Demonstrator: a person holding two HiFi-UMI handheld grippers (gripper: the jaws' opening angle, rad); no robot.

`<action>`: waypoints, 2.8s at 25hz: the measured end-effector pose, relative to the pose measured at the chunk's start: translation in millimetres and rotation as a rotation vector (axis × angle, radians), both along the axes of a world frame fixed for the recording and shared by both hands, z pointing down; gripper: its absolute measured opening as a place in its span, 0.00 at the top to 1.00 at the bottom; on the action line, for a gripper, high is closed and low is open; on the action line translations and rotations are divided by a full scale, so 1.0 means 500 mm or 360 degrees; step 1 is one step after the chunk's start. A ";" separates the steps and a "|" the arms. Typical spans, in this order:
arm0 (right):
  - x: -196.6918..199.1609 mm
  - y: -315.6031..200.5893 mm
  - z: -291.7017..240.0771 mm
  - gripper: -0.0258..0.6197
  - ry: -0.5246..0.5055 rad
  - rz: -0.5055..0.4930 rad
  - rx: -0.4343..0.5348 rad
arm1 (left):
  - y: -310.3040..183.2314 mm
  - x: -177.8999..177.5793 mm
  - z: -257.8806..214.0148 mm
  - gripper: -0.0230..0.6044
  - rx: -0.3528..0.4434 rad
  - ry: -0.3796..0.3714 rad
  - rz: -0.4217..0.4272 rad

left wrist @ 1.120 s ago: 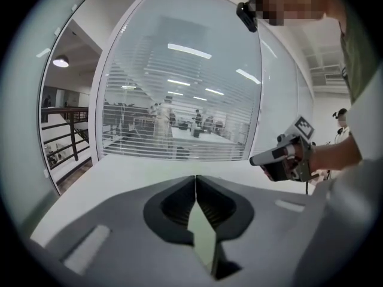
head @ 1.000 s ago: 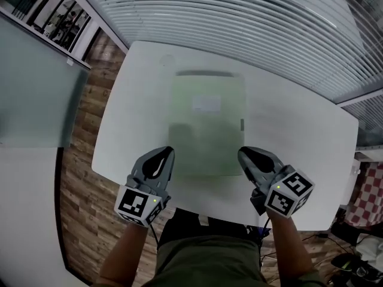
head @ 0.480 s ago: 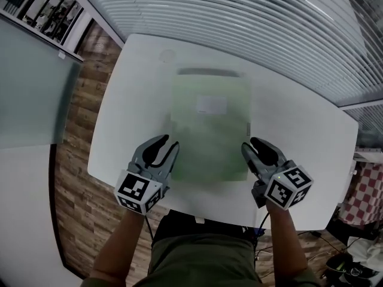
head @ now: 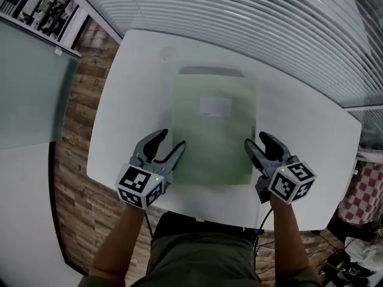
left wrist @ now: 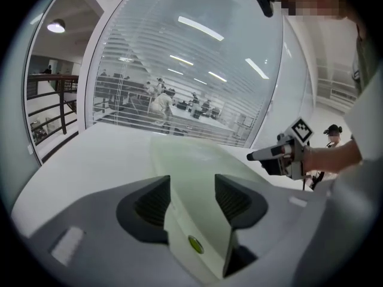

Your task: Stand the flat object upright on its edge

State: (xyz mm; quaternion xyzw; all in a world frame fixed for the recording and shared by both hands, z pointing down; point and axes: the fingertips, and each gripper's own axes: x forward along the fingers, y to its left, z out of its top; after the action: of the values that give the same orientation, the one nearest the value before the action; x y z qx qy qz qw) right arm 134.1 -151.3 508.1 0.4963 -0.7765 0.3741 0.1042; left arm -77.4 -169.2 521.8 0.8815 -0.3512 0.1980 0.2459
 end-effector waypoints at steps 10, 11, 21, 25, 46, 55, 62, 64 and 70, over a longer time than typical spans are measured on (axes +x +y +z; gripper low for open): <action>0.005 -0.021 0.058 0.50 -0.0073 -0.0001 -0.0128 | -0.011 0.001 0.041 0.53 -0.0145 0.0050 -0.0029; 0.004 -0.021 0.064 0.48 -0.0077 -0.0006 -0.0142 | -0.011 0.002 0.045 0.53 -0.0159 0.0051 -0.0030; -0.009 -0.016 0.097 0.47 -0.0142 -0.0055 -0.0234 | -0.009 0.007 0.068 0.53 -0.0333 0.0155 -0.0074; -0.012 -0.014 0.103 0.47 -0.0197 -0.0056 -0.0255 | -0.006 0.008 0.075 0.53 -0.0351 0.0145 -0.0077; -0.014 -0.014 0.111 0.48 -0.0169 -0.0042 -0.0275 | 0.001 0.012 0.085 0.56 -0.0491 0.0088 -0.0176; -0.016 -0.002 0.067 0.48 -0.0112 -0.0079 -0.0187 | 0.029 0.018 0.043 0.58 -0.0401 0.0078 -0.0219; -0.026 -0.010 0.019 0.48 -0.0099 -0.0085 -0.0071 | 0.023 0.010 -0.007 0.58 -0.0287 0.0081 -0.0233; -0.028 -0.012 0.001 0.48 -0.0083 -0.0102 -0.0028 | 0.023 0.008 -0.022 0.58 -0.0244 0.0080 -0.0235; -0.024 -0.012 -0.064 0.48 -0.0006 -0.0155 0.0129 | 0.031 0.014 -0.075 0.58 -0.0107 0.0095 -0.0249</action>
State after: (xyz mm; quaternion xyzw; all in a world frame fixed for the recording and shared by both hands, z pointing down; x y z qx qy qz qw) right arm 121.9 -157.4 475.9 0.4611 -0.8144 0.3376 0.1006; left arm -70.3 -153.6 484.5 0.8480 -0.4047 0.1636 0.3005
